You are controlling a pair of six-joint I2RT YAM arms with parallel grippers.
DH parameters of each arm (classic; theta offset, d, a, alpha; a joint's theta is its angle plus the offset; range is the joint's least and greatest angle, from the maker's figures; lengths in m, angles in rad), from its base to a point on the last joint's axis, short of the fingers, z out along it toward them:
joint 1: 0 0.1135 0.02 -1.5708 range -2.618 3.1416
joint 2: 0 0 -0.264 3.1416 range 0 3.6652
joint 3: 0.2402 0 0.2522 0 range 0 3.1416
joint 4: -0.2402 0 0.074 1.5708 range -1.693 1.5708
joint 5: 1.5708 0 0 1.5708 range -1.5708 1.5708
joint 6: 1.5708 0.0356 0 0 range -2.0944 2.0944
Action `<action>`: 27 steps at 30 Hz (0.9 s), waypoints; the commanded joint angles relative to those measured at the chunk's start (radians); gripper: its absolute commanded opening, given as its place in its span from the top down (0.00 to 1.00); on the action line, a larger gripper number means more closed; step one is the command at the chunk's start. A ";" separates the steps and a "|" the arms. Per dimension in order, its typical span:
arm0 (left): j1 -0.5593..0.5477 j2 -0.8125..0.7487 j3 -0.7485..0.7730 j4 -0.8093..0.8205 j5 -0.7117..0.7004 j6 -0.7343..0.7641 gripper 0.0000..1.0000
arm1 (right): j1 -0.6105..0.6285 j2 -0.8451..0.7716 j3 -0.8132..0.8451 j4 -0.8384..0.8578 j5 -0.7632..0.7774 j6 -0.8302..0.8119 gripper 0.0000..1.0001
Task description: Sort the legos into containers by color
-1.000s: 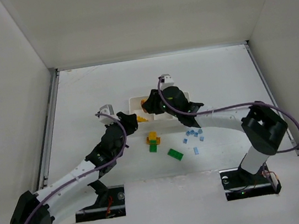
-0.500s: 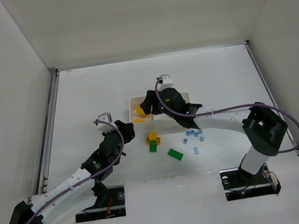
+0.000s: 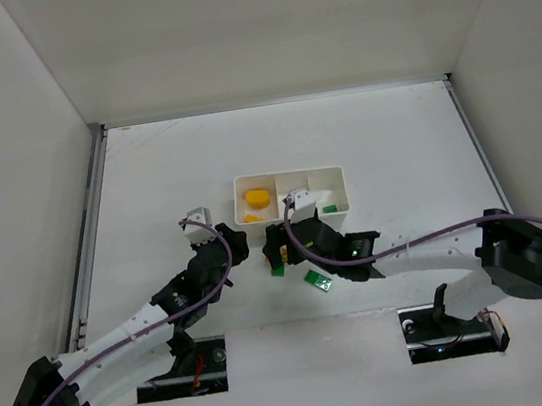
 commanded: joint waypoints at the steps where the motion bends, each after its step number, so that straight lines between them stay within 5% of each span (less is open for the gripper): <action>1: 0.007 -0.001 0.015 -0.013 -0.026 -0.024 0.63 | 0.010 0.079 0.075 -0.068 0.090 0.015 0.11; 27: 0.036 -0.085 -0.034 -0.048 -0.035 -0.036 0.62 | 0.029 0.320 0.264 -0.274 0.127 0.061 0.39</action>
